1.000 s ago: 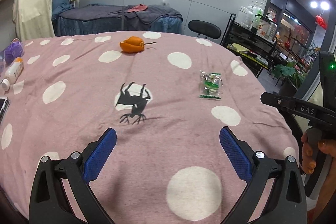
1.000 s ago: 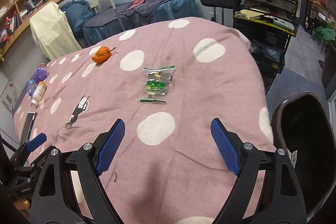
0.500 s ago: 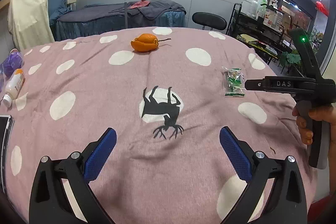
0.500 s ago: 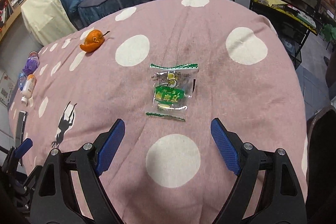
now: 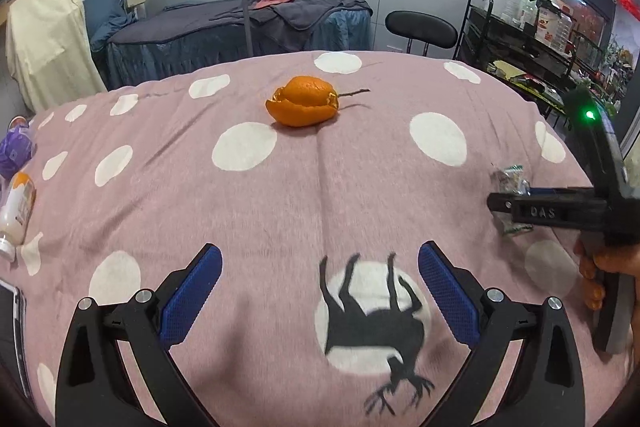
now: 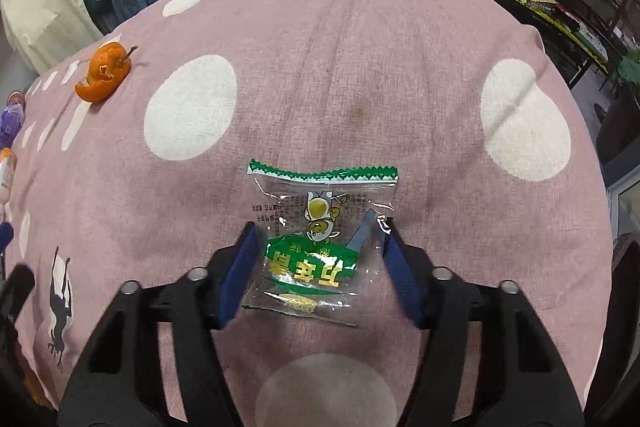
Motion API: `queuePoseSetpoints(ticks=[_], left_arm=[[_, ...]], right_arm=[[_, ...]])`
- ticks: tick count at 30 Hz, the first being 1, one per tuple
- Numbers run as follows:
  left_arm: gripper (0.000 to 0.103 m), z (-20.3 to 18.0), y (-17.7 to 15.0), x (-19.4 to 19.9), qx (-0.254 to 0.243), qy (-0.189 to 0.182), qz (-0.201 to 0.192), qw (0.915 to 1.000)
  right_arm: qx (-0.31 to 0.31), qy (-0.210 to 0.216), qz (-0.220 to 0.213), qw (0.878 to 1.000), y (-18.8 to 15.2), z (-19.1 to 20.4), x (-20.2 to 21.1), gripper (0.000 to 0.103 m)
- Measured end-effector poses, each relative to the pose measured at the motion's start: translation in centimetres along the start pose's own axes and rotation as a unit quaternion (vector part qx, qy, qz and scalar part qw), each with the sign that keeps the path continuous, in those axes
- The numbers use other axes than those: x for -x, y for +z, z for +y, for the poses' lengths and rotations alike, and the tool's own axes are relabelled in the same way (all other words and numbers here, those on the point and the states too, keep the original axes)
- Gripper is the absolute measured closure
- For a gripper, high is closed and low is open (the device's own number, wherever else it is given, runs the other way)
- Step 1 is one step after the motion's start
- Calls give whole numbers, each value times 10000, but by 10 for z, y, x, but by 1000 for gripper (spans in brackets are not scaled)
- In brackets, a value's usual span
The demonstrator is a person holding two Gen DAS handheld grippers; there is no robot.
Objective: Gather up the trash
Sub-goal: 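Grasp the green snack packet with the right tool while the left tool grasps the orange peel, then carry the green snack packet over the brown bin with the right tool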
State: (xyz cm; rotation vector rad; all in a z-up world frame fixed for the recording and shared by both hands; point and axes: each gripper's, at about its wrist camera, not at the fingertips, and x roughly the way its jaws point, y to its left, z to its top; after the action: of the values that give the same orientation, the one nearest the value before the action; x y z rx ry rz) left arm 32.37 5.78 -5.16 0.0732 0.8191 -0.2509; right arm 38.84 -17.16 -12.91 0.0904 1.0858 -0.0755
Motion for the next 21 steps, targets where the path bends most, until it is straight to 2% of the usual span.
queuePoseSetpoints(ticks=[5, 8, 11, 15, 16, 17, 18, 20, 21], left_arm=[[6, 13, 47, -46, 162, 119, 53, 9998], [6, 14, 72, -75, 69, 120, 184, 9997], [6, 12, 92, -98, 19, -96, 345, 9994], [7, 9, 102, -122, 11, 22, 539, 9985], [10, 7, 102, -124, -19, 46, 545, 9985], [24, 7, 101, -127, -2, 3, 570, 9984], [32, 9, 101, -126, 108, -81, 563, 9983], [45, 17, 100, -120, 494, -204, 426, 9977], [48, 19, 98, -117, 625, -268, 389, 9969]], right_arm=[[45, 239, -14, 9997, 1, -2, 2, 65], [1, 373, -19, 9993, -2, -6, 4, 66], [-41, 446, -11, 9990, -3, -8, 3, 66], [-112, 491, -15, 9987, -3, -10, 4, 66], [-113, 494, -13, 9987, -2, -11, 3, 66], [-116, 497, -11, 9987, -2, -12, 3, 66], [-118, 500, -12, 9987, -2, -12, 2, 66], [-121, 522, -20, 9986, -3, -12, 3, 66], [-118, 531, -30, 9985, -4, -12, 3, 66]])
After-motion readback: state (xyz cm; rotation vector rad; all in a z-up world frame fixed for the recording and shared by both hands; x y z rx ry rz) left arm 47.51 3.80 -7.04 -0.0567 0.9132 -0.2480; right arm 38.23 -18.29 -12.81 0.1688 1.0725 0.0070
